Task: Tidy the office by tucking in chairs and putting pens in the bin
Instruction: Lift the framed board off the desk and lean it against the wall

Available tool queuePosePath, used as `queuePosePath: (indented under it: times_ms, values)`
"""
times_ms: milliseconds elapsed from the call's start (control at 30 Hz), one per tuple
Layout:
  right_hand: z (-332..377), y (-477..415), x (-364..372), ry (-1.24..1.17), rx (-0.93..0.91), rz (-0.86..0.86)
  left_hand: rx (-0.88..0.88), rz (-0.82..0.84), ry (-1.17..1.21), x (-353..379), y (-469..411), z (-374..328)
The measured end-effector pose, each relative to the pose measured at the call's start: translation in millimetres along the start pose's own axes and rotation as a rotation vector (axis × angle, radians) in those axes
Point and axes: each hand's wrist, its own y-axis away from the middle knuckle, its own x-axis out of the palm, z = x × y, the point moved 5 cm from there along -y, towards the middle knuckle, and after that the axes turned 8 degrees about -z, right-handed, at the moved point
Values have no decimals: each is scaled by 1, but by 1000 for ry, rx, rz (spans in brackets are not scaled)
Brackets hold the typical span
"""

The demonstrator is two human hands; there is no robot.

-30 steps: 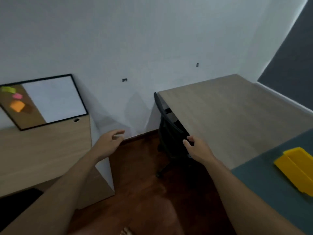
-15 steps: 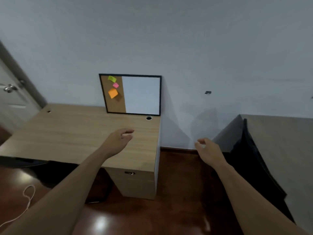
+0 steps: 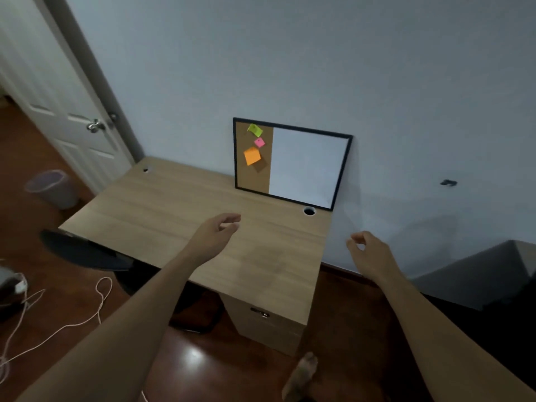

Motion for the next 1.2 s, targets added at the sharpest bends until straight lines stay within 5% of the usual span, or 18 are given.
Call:
queuePosePath:
  times_ms: [767,1200]
  values:
    - [82,-300,37,-250,246,-35,-319,-90,351,-13,-313,6]
    - [102,-393,45,-347,428,-137,-424,-25,236,9,-482,8]
